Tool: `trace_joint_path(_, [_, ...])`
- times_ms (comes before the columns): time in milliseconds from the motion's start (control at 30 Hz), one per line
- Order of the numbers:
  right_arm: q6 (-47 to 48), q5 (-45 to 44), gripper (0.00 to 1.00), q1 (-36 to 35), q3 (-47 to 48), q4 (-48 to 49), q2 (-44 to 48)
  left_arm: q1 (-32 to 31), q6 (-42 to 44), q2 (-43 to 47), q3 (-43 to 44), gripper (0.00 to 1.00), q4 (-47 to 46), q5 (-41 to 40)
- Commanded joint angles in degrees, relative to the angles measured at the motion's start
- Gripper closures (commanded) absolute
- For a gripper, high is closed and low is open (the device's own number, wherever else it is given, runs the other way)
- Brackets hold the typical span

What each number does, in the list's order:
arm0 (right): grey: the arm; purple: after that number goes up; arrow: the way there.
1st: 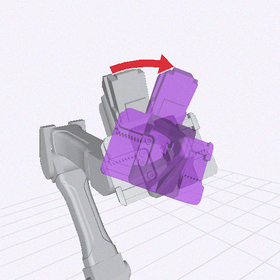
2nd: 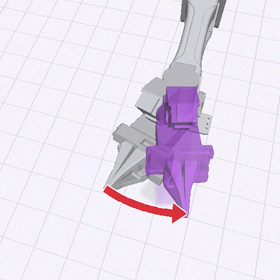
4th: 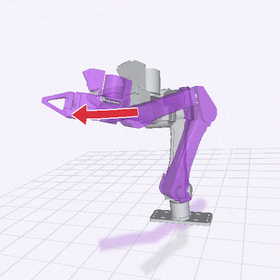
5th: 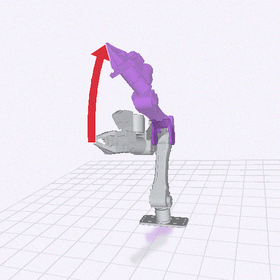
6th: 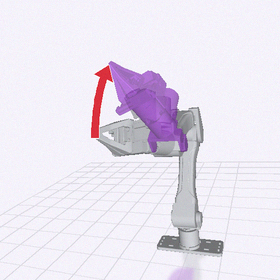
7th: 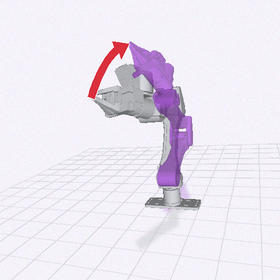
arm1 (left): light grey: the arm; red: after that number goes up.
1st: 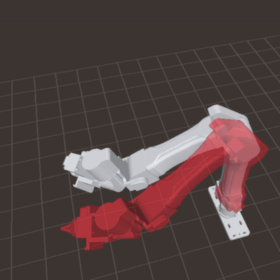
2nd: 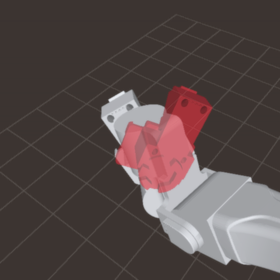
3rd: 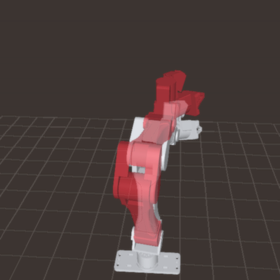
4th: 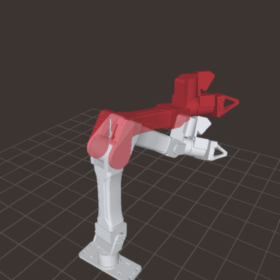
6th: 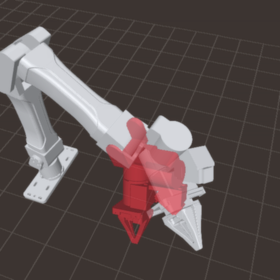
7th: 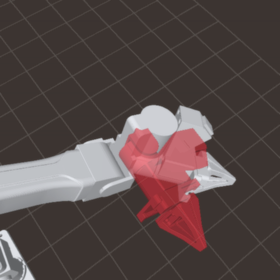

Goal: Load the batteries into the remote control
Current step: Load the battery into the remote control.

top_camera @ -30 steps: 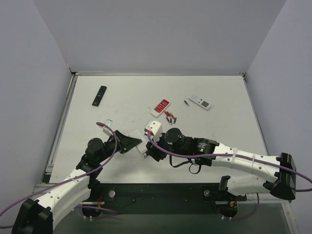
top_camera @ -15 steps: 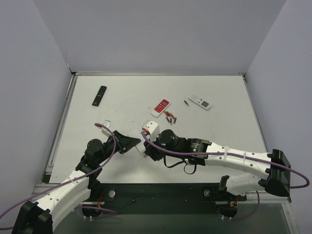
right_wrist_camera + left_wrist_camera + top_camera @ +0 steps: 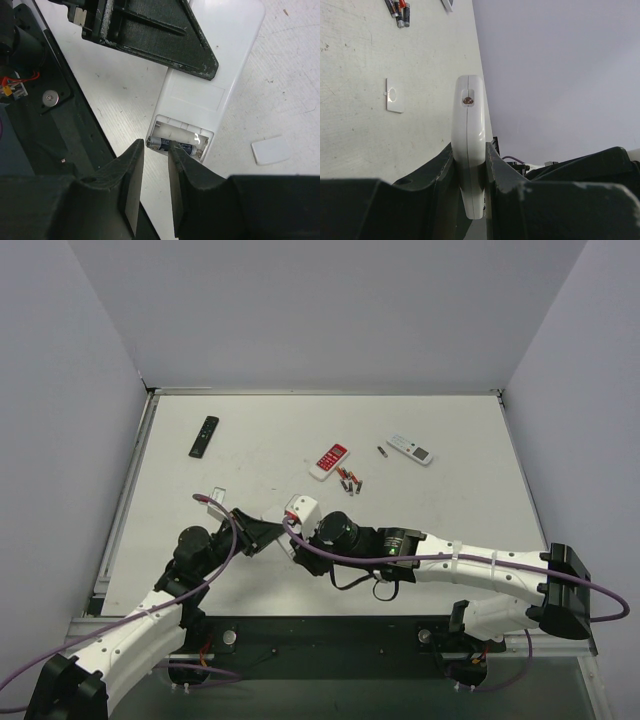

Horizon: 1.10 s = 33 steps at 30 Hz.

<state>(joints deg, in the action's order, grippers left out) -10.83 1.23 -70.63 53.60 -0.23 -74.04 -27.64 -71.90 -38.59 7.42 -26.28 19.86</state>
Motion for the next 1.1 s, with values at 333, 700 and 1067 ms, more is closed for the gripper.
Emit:
trace_joint_path(333, [0.55, -2.82, 0.82, -1.26, 3.61, 0.49, -1.90, 0.39, -0.79, 1.50, 0.23, 1.00, -1.49, -0.70])
trace_joint_path(700, [1.60, -4.22, 0.89, -1.18, 2.82, -1.09, -1.99, 0.39, -1.40, 2.38, 0.31, 1.00, -1.40, -0.70])
trace_joint_path(1067, [3.10, -4.31, 0.93, -1.35, 0.27, 1.46, -2.33, 0.65, -5.18, 4.13, -0.74, 1.00, -2.81, -1.31])
